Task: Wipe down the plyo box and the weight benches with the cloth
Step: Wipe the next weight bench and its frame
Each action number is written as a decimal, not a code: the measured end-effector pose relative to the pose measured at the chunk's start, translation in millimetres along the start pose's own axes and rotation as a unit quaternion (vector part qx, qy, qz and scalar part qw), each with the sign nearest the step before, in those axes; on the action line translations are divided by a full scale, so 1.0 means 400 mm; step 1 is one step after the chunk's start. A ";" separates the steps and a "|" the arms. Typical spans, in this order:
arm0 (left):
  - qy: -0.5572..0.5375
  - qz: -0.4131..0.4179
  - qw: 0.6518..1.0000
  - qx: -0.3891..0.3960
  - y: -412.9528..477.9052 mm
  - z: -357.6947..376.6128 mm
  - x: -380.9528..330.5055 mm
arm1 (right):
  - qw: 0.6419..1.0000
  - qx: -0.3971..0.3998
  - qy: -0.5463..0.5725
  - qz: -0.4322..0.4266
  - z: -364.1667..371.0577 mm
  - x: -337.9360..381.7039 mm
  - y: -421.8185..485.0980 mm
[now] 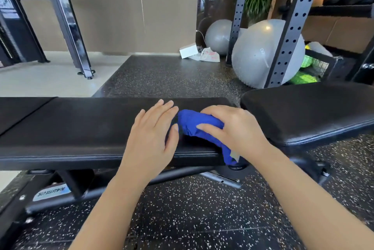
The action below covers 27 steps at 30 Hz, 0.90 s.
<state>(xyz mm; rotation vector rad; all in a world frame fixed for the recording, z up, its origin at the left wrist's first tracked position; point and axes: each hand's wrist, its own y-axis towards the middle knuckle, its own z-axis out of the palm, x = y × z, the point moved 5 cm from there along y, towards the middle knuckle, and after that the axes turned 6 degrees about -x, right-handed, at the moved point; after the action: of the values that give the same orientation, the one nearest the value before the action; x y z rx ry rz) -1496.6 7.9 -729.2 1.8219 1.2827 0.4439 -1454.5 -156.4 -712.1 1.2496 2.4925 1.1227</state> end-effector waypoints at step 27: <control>-0.073 -0.063 0.972 0.216 0.716 -0.554 -0.437 | 0.944 0.241 0.062 0.215 -0.908 0.129 0.467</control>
<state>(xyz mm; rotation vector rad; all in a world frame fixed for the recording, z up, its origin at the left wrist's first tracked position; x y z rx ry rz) -1550.8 -87.2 -342.3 2.0641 1.4623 -0.0478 -1522.4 -251.3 -317.2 1.9853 2.7731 0.6825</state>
